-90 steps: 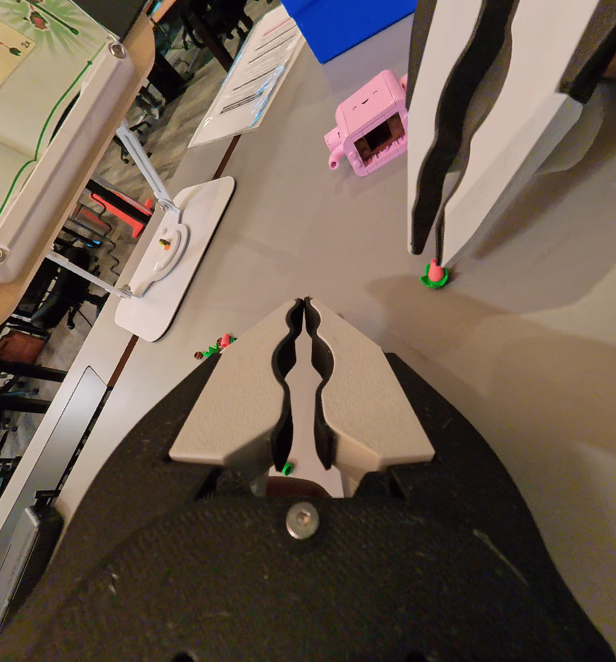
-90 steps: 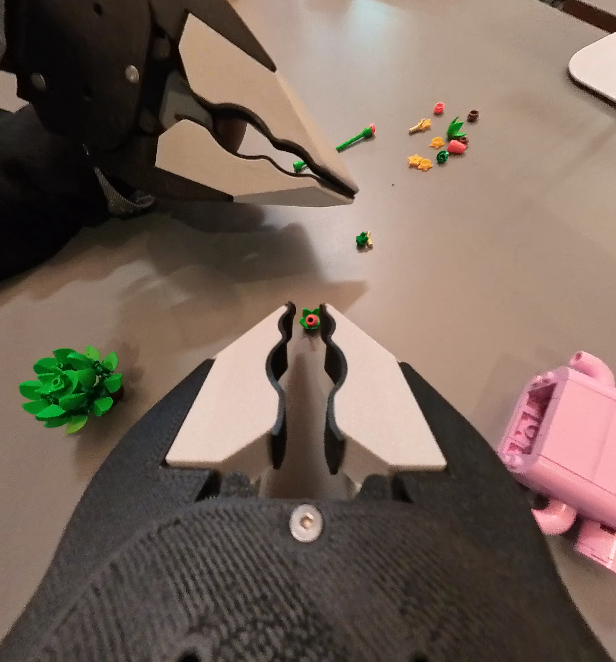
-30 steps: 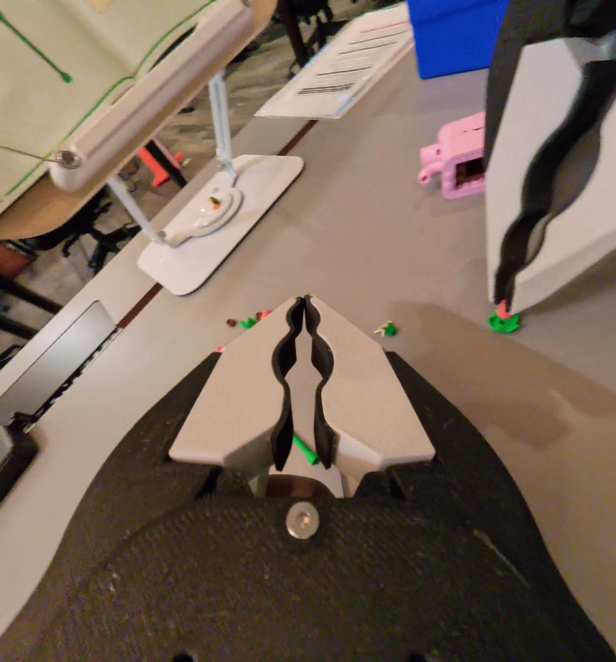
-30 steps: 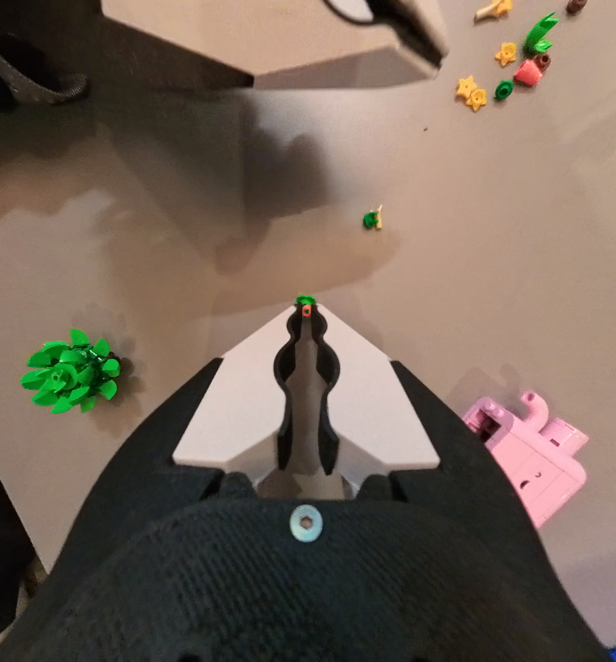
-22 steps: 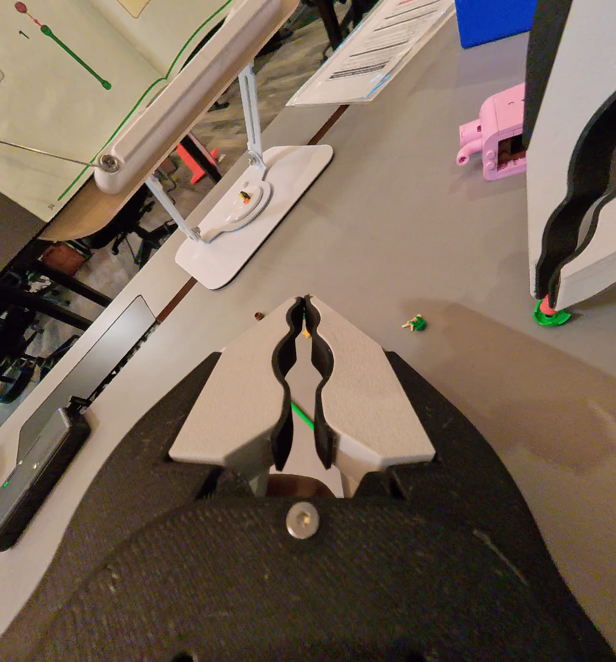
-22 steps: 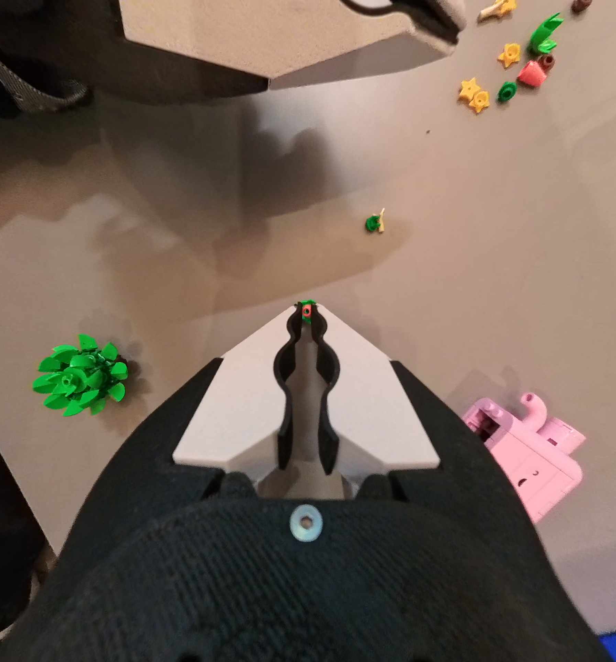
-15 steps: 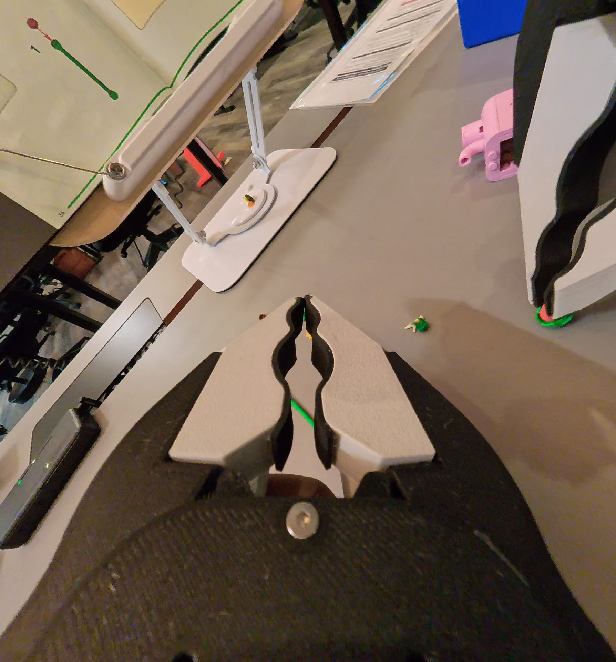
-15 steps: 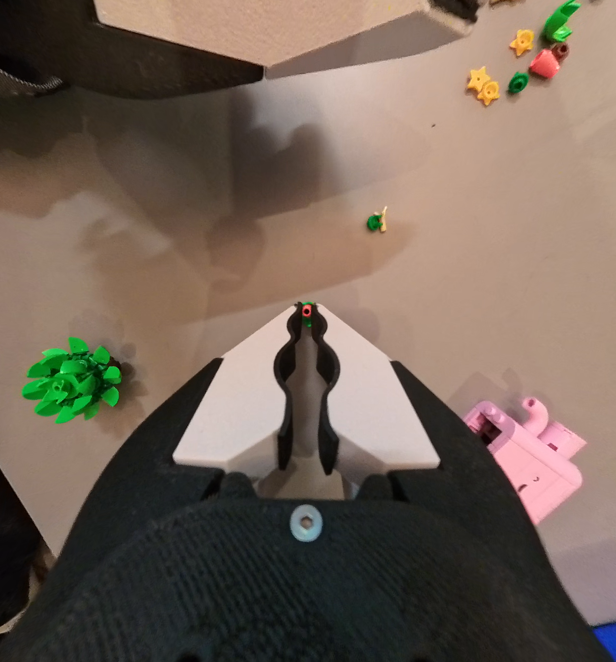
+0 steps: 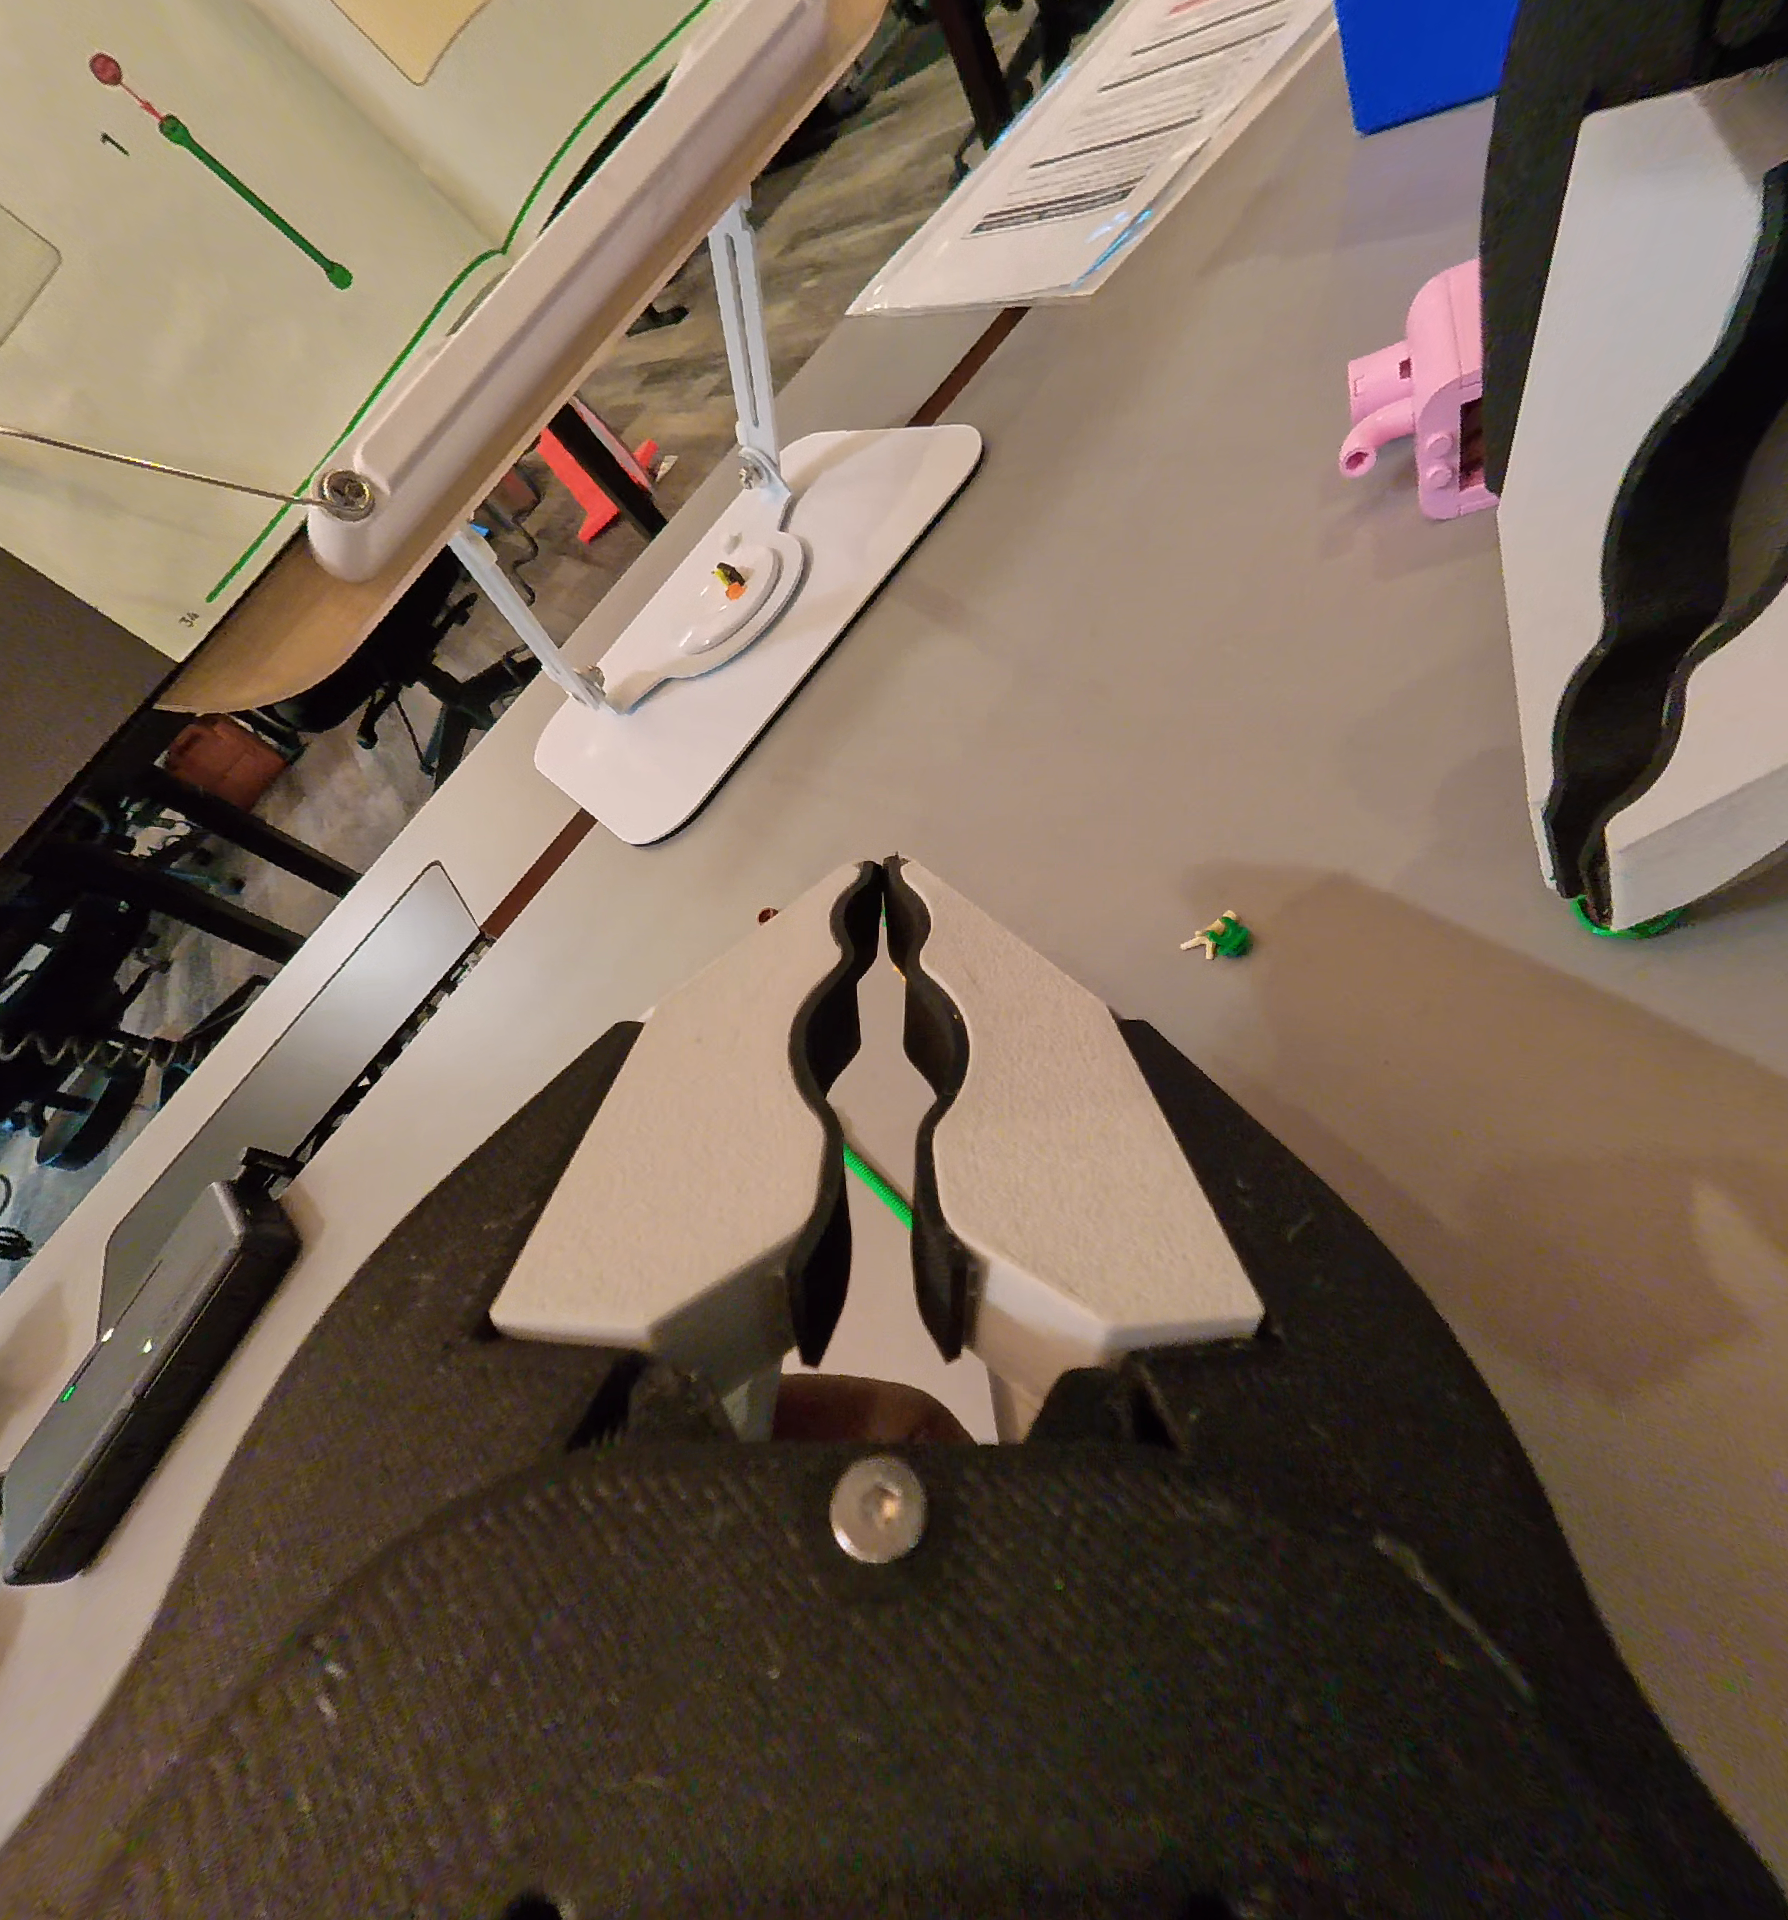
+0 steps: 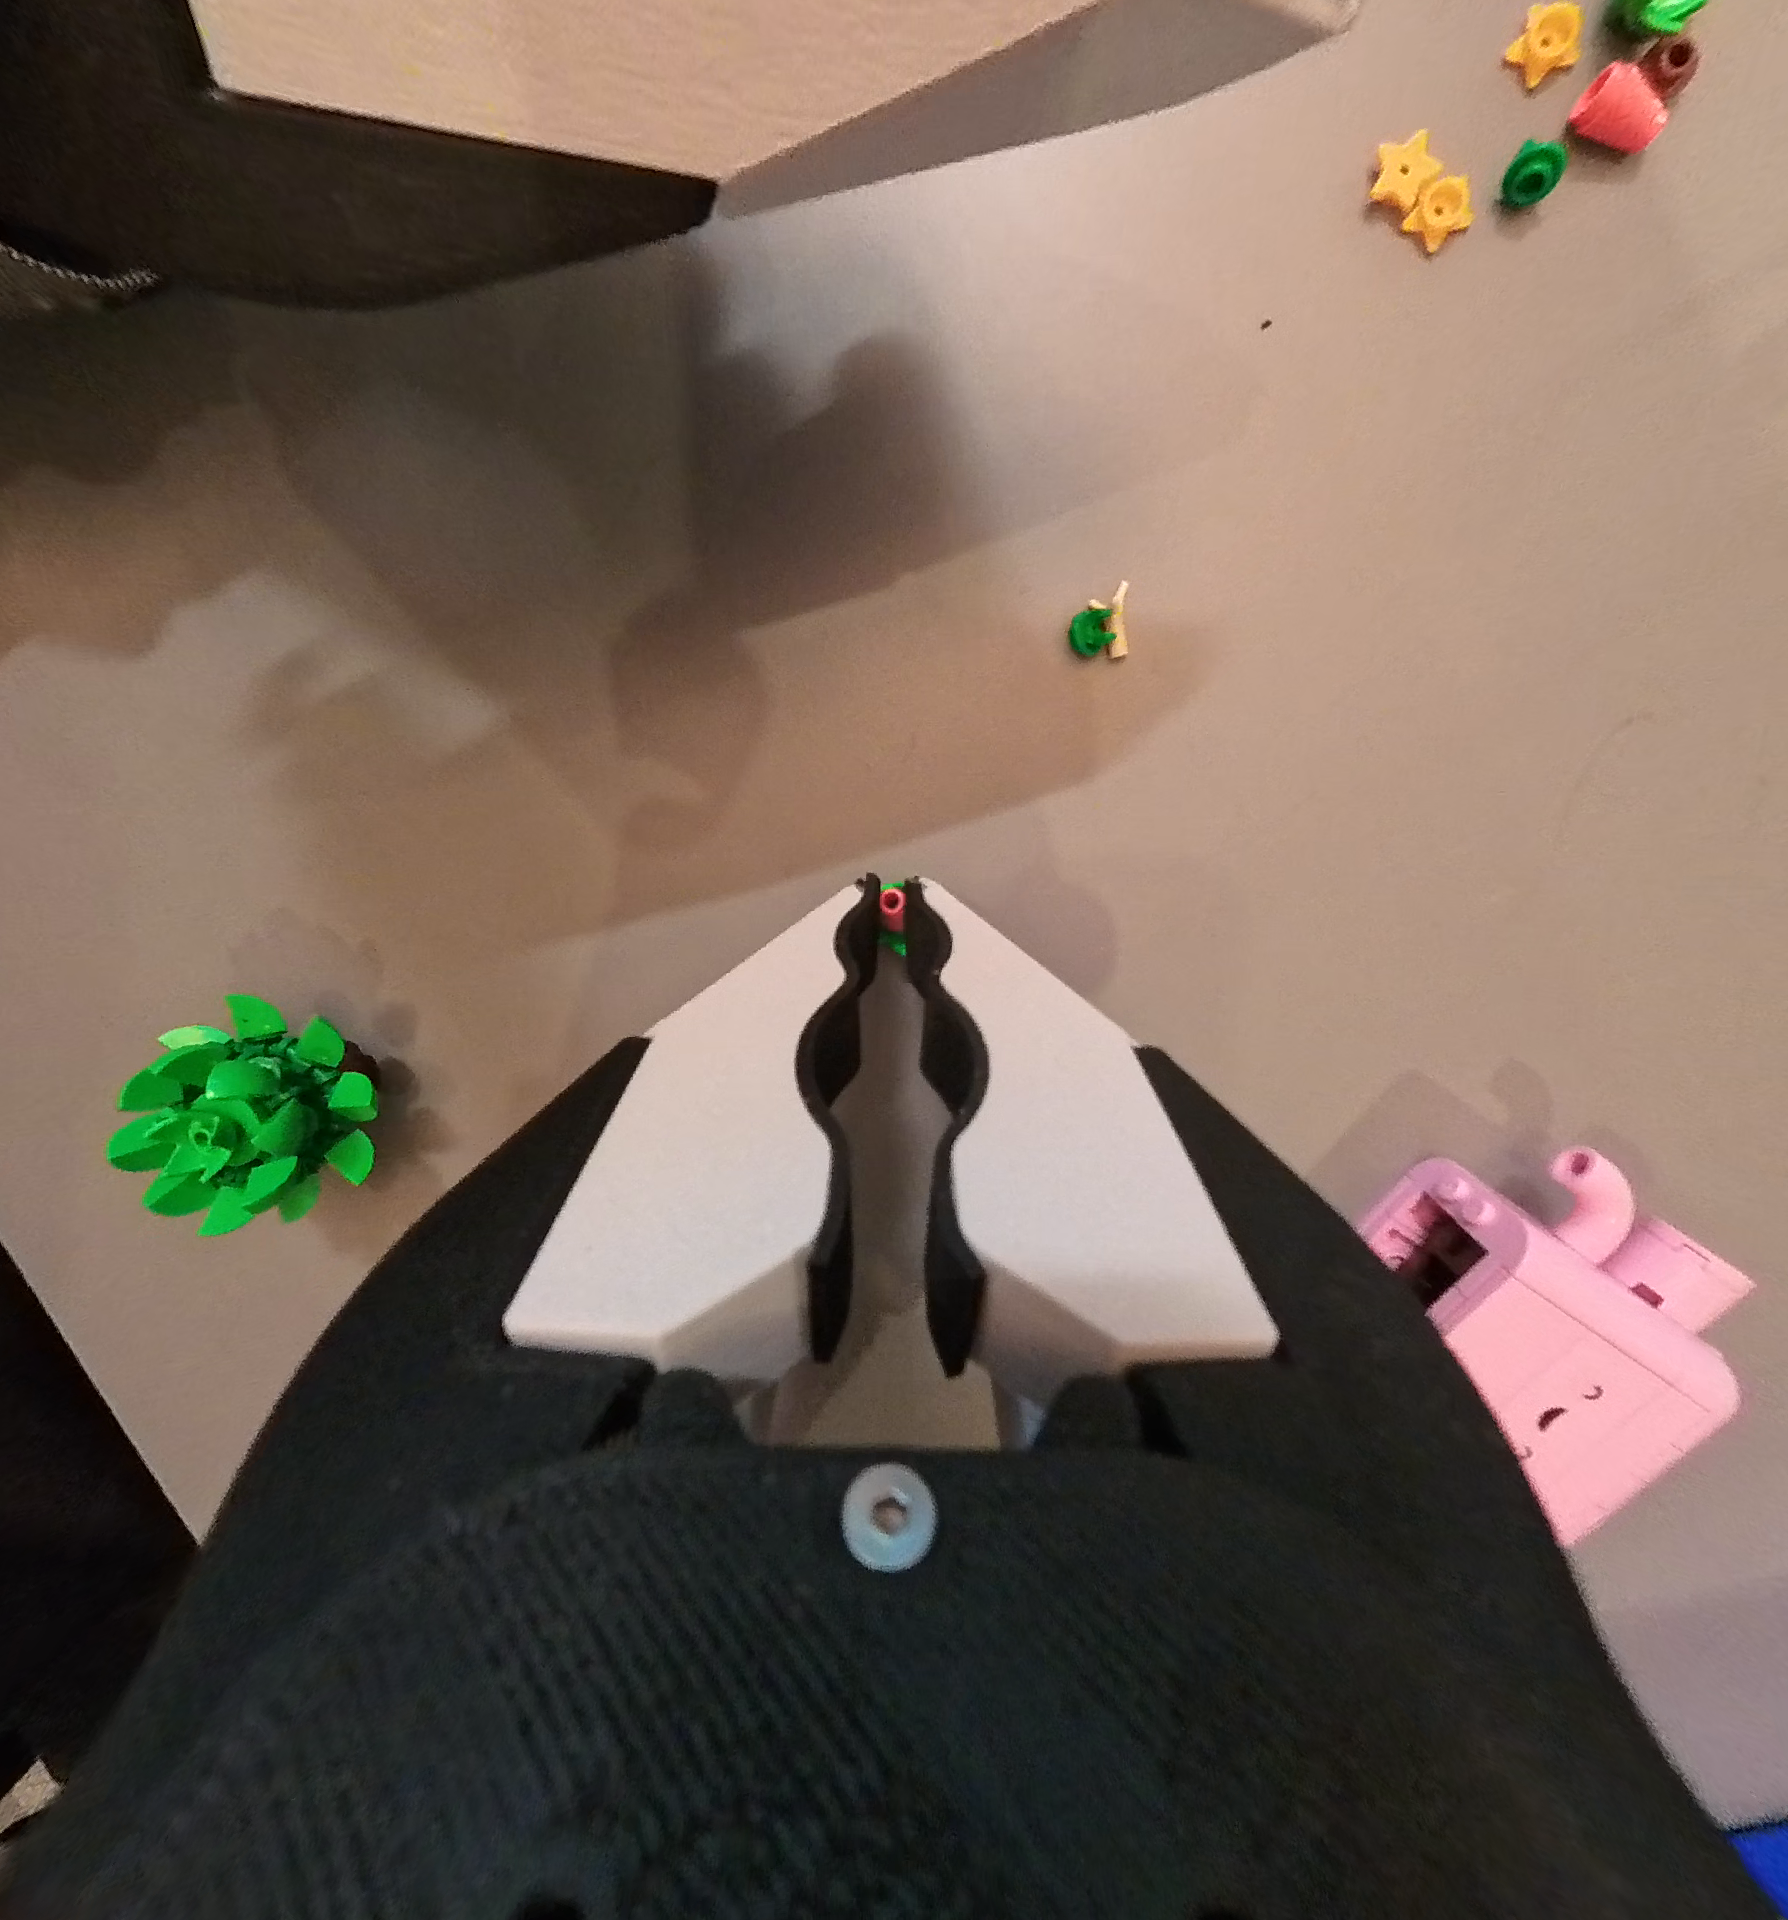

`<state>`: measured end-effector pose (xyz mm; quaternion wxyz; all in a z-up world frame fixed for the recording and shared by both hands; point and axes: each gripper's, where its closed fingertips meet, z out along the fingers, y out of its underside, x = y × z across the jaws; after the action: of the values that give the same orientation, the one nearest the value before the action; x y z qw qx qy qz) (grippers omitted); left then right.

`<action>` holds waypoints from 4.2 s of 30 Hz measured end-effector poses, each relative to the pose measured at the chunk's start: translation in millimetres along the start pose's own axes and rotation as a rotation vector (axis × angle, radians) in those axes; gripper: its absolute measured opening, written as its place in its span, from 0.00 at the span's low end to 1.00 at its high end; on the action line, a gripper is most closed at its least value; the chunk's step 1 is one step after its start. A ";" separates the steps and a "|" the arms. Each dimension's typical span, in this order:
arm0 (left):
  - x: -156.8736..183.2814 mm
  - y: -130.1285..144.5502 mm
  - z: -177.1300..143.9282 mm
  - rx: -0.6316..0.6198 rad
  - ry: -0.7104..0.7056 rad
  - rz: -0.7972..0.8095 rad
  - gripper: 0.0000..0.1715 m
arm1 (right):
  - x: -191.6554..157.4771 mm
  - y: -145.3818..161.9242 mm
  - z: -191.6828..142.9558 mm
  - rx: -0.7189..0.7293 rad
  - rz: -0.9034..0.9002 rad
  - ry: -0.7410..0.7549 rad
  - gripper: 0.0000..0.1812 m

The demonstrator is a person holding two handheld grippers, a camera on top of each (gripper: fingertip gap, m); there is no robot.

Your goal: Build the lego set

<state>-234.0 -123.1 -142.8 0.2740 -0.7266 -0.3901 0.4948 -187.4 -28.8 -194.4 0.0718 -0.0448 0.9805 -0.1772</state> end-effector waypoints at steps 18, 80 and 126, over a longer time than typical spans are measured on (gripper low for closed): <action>-0.6 2.7 0.1 0.000 0.002 -0.012 0.01 | 0.0 2.2 -0.6 0.140 0.006 0.037 0.02; 27.4 10.0 8.7 -0.048 0.085 0.081 0.01 | 10.2 17.5 -3.5 0.250 -0.614 0.689 0.01; 29.2 8.2 7.3 -0.041 0.097 0.079 0.01 | -10.6 -6.0 -5.5 0.549 -0.088 0.181 0.03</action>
<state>-232.4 -103.0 -166.7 0.2579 -0.7700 -0.3572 0.4615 -177.4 -31.4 -185.8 -0.0141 -0.0503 0.8955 -0.4420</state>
